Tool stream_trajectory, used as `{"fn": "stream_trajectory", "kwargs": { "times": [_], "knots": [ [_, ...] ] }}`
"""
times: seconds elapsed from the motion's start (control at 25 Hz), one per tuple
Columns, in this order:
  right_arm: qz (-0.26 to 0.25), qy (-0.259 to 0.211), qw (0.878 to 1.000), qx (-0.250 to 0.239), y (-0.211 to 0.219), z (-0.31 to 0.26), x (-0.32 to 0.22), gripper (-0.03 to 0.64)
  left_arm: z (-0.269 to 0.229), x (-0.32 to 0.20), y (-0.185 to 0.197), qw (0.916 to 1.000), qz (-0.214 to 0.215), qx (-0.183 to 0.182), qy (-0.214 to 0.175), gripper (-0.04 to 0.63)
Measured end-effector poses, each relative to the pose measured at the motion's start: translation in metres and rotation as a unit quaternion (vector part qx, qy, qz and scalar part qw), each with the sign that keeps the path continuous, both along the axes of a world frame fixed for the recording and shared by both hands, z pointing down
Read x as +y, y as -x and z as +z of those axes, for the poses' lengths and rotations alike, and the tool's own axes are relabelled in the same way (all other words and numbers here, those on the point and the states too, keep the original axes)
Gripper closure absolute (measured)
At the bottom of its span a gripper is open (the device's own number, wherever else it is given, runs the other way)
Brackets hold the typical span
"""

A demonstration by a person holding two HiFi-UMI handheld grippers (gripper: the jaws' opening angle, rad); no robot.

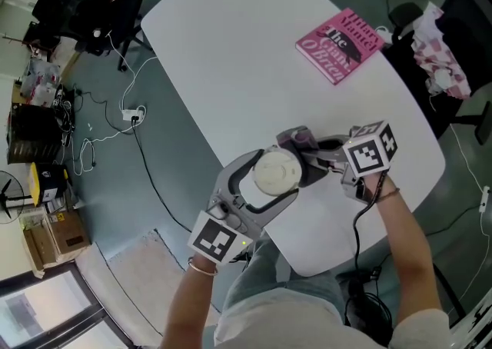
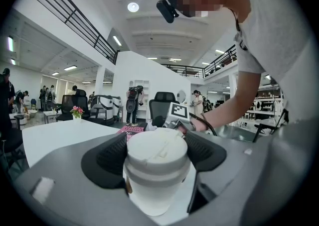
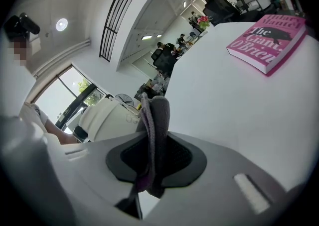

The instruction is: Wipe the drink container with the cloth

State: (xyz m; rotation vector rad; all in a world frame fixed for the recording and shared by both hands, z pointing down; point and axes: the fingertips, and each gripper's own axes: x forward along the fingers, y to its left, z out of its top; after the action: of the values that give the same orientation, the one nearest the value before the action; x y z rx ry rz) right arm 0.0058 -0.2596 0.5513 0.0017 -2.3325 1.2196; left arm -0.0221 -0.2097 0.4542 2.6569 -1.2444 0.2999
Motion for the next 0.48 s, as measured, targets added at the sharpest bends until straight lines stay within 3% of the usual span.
{"fn": "stream_trajectory", "kwargs": {
  "times": [0.48],
  "knots": [
    [0.006, -0.015, 0.999, 0.045, 0.001, 0.03, 0.001, 0.548, -0.001, -0.001, 0.0, 1.0, -0.002, 0.005, -0.006, 0.225]
  ]
}}
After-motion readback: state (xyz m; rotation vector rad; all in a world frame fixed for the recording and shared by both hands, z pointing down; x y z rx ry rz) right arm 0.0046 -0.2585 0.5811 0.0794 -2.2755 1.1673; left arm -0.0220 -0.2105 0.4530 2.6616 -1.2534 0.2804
